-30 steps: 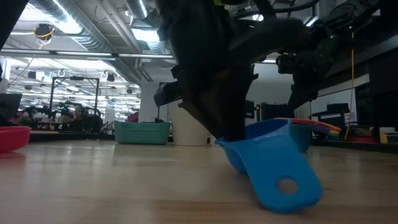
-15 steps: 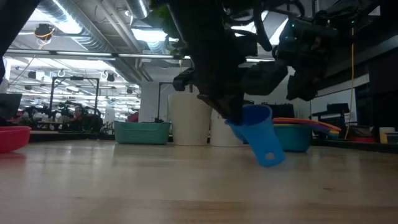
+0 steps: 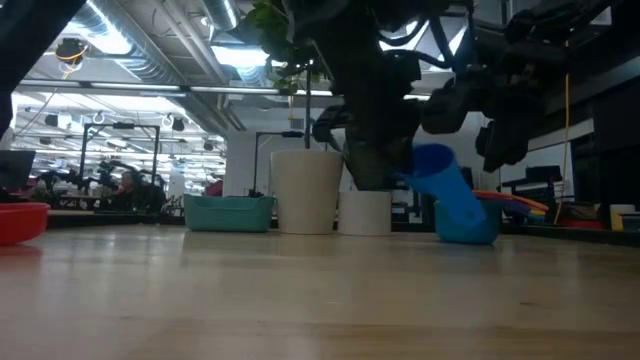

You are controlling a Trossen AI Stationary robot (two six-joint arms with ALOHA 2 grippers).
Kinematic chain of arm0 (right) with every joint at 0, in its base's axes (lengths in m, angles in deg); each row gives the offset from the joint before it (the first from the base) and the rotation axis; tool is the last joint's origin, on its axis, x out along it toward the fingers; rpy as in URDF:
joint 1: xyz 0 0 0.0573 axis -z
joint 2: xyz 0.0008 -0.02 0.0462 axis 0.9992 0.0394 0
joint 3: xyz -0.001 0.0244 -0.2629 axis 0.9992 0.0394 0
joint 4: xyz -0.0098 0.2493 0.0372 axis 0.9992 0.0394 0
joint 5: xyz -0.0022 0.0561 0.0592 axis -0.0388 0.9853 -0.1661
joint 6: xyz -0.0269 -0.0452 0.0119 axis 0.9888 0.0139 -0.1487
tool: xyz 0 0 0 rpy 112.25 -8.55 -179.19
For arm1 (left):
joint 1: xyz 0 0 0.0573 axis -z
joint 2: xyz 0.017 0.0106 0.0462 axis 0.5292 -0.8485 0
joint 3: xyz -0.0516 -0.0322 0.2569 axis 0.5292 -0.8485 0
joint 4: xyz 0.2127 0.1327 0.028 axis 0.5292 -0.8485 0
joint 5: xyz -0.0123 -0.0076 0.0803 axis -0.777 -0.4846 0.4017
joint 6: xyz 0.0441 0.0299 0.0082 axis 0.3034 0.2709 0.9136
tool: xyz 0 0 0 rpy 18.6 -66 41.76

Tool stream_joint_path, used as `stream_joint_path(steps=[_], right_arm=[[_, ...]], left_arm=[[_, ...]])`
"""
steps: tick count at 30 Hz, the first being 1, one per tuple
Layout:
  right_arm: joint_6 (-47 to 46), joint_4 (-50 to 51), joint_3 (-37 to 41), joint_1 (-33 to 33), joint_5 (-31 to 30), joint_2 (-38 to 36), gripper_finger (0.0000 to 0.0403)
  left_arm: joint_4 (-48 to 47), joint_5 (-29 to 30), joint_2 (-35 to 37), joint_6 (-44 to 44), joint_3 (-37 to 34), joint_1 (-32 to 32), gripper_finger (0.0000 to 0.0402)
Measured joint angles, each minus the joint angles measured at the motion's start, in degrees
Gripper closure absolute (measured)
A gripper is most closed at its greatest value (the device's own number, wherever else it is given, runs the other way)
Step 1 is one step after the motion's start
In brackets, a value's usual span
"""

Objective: Nest measuring cups in basket
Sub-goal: Stack the light blue measuring cup on top of the orange measuring cup

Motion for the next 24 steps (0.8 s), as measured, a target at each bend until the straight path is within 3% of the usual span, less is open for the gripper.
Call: stream_joint_path(steps=[10, 24], right_arm=[[-3.59, -2.46, 0.00, -5.15, -6.52, 0.00, 0.0267], [-4.88, -10.60, 0.00, -10.02, -9.57, 0.04, 0.0267]], left_arm=[[2.47, 2.91, 1.49, 1.22, -0.01, -1.73, 0.0396], [2.82, 7.41, 5.84, 4.09, 0.02, -2.06, 0.0398]])
